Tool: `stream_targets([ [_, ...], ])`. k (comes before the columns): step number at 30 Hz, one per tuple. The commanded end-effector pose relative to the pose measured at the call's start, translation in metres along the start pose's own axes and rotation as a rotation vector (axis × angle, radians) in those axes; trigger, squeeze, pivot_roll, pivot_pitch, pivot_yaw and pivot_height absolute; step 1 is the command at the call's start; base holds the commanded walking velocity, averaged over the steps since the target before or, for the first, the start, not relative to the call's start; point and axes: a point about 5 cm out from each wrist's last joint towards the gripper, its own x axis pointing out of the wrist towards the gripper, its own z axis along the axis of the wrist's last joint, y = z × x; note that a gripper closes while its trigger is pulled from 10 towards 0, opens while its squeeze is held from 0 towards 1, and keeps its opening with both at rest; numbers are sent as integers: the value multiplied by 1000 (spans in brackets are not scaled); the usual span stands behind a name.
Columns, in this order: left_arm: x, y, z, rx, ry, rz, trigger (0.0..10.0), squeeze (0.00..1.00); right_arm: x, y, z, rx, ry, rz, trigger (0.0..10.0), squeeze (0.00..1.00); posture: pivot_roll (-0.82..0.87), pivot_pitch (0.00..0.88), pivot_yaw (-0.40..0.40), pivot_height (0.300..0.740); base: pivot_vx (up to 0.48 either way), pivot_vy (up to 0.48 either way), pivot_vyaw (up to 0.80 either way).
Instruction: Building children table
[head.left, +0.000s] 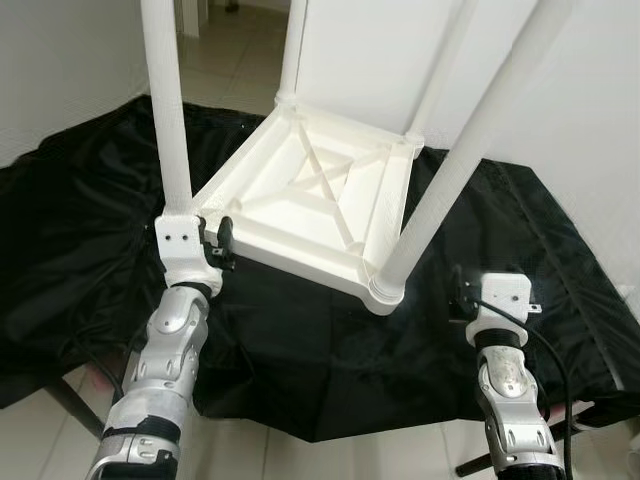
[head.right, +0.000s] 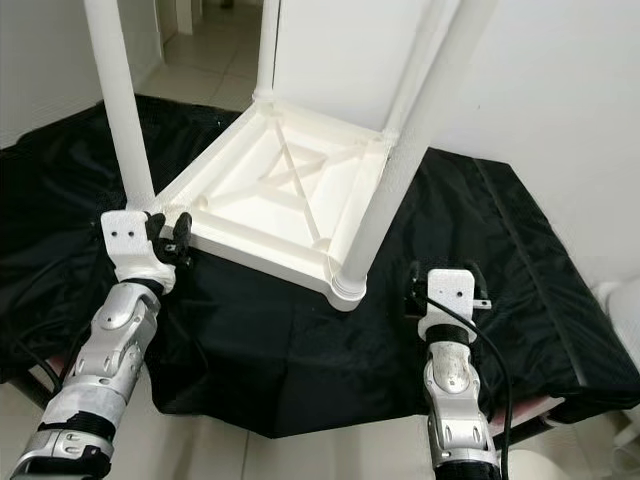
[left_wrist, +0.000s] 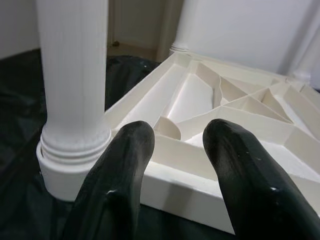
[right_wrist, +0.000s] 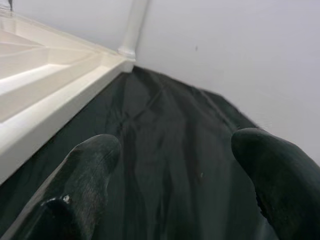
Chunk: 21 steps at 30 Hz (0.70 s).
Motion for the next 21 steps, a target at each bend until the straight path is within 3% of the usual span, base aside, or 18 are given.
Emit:
stream_targets([
  [1,2,-11,4,17,0,-122,10000,0,2,-1,-1,16,2,-28,10000,0,8,0,-45,740,0,0,0],
  [8,3,-14,6,34,5,-165,10000,0,-2,5,-4,52,5,11,10000,0,26,0,-16,740,0,0,0],
  [15,-7,-46,8,74,12,-352,10000,0,-6,5,2,120,-29,177,10000,0,38,0,-68,740,0,0,0],
  [19,-12,-55,9,79,14,-407,10000,0,-8,7,4,118,-40,221,10000,0,38,0,-68,740,0,0,0],
  [21,-23,-69,14,102,9,-535,10000,0,-13,4,10,143,-52,287,10000,0,31,0,-67,740,0,0,0],
])
